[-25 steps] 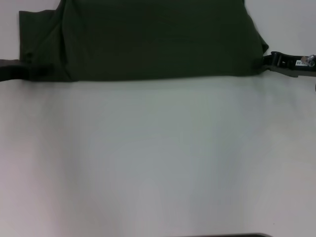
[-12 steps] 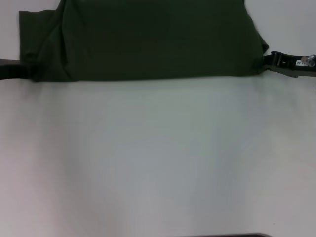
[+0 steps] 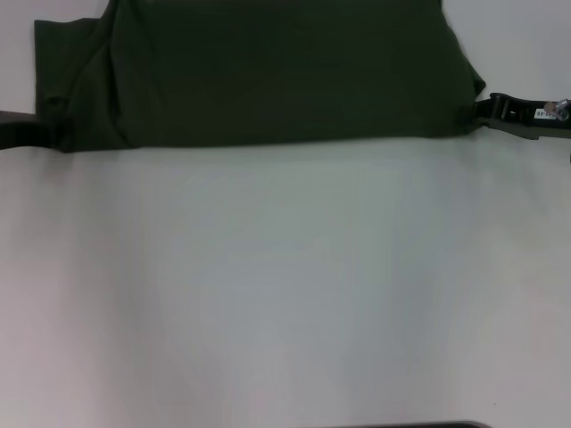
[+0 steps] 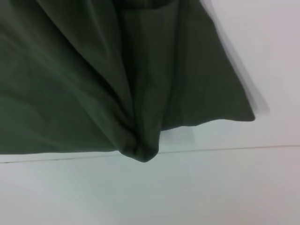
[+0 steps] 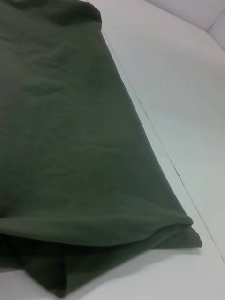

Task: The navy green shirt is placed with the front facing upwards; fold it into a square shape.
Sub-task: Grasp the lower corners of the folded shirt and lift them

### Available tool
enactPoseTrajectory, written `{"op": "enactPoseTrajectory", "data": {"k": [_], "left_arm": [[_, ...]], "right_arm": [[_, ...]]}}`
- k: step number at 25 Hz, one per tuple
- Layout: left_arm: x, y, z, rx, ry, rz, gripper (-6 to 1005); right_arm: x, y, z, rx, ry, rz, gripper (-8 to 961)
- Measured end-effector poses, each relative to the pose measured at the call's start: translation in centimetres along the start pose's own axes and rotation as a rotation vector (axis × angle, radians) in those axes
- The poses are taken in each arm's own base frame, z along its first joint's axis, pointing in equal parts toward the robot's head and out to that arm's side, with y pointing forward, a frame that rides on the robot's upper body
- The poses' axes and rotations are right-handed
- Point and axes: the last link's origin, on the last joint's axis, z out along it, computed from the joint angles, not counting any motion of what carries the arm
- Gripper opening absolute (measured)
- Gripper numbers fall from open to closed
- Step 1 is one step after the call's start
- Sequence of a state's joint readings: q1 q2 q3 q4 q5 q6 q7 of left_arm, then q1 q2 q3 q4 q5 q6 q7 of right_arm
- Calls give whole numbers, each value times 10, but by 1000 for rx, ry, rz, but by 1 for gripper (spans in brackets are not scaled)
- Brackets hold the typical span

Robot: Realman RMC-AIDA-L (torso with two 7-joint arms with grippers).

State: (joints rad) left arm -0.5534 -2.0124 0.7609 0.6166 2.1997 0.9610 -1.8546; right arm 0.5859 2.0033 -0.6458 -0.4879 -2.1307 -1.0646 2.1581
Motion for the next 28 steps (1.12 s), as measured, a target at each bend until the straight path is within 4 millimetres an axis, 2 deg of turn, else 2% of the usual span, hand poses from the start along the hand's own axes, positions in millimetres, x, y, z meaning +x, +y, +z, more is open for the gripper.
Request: {"op": "enactPoseTrajectory", "data": {"k": [2, 19, 28], "left_arm": [[-1, 2, 0, -15, -4, 0, 1], [-8, -9, -27, -45, 0, -33, 1], [-18, -8, -42, -99, -25, -22, 0]], "right_arm": [[0, 0, 0, -1, 1, -2, 33], [12, -8, -25, -65, 0, -35, 37], [17, -10, -35, -90, 27, -49, 39]]}}
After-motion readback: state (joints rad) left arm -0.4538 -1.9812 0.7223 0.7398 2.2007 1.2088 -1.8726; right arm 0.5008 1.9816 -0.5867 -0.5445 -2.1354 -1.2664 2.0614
